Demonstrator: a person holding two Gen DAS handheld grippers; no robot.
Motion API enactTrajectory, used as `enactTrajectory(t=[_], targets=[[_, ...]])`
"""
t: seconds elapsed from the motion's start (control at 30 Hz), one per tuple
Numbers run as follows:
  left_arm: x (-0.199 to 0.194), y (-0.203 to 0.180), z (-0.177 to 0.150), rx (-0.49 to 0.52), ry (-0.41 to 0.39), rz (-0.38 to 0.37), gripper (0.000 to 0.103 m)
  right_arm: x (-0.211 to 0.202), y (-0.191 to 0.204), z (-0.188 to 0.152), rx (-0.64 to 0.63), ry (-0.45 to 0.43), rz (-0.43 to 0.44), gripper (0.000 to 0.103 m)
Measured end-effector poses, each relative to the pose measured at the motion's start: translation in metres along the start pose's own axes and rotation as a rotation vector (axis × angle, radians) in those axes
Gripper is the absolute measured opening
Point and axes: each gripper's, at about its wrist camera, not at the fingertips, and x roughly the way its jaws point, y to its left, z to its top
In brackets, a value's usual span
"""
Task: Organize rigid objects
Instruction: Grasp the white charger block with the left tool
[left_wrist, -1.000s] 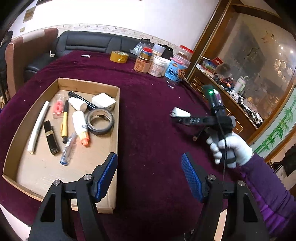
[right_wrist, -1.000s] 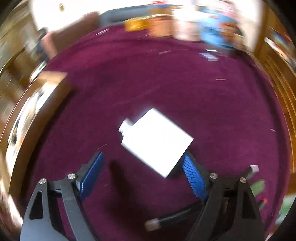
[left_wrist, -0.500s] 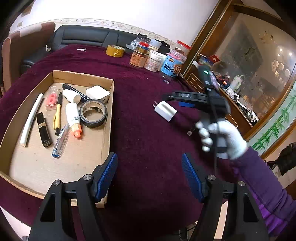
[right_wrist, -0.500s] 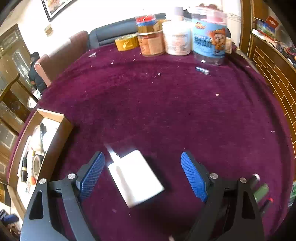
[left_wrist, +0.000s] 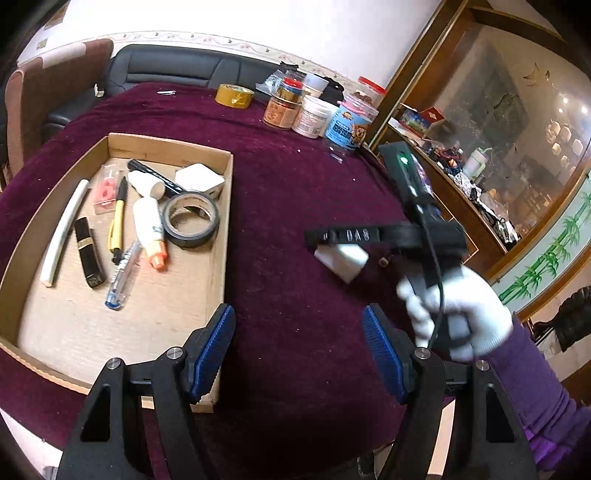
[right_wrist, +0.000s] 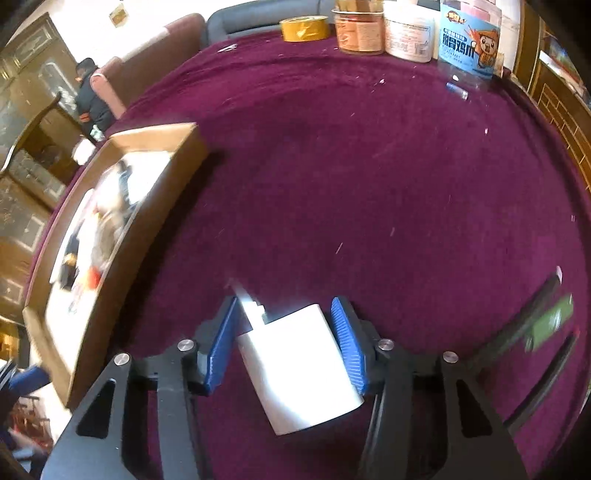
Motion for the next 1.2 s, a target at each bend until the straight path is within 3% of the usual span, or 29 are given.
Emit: enactTrajectory(t=[0.07,0.13,0.2,0.27,0.33,0.53,0.6,0.7,0.97,1.13,1.2], targets=[[0.002,-0.005,-0.001,0.012,0.01,-0.007,0.066,-0.018,-0.004,-0.01,0.021,-0.045,0.073,0.051],[0.003,-0.01,-0.003,0.029,0.02,-0.007,0.066,-0.048,-0.018,-0.018,0.054,-0.157,0.078,0.051],[0.005,-0.013,-0.004,0.039,0.03,-0.009,0.066,-0.082,-0.039,-0.028,0.089,-0.304,-0.003,0.055],[0.008,-0.016,-0.005,0.047,0.042,-0.01,0.066,-0.1,-0.063,-0.037,0.148,-0.396,-0.073,0.069],[0.015,-0.023,-0.006,0.057,0.062,-0.016,0.066,-0.11,-0.093,-0.046,0.231,-0.46,-0.135,0.069],[0.042,-0.039,-0.005,0.058,0.139,-0.018,0.066,-0.104,-0.189,-0.083,0.517,-0.503,-0.16,0.069],[0.053,-0.045,-0.001,0.049,0.159,-0.009,0.066,-0.101,-0.203,-0.096,0.574,-0.524,-0.163,0.069],[0.069,-0.051,0.004,0.027,0.18,0.006,0.066,-0.106,-0.22,-0.107,0.664,-0.565,-0.078,0.069],[0.124,-0.065,0.017,-0.007,0.199,0.094,0.066,-0.108,-0.226,-0.11,0.684,-0.573,-0.034,0.069],[0.152,-0.088,0.021,0.111,0.213,0.149,0.067,-0.104,-0.225,-0.108,0.673,-0.568,-0.04,0.069],[0.151,-0.09,0.02,0.165,0.215,0.158,0.057,-0.104,-0.224,-0.109,0.672,-0.566,-0.041,0.069]])
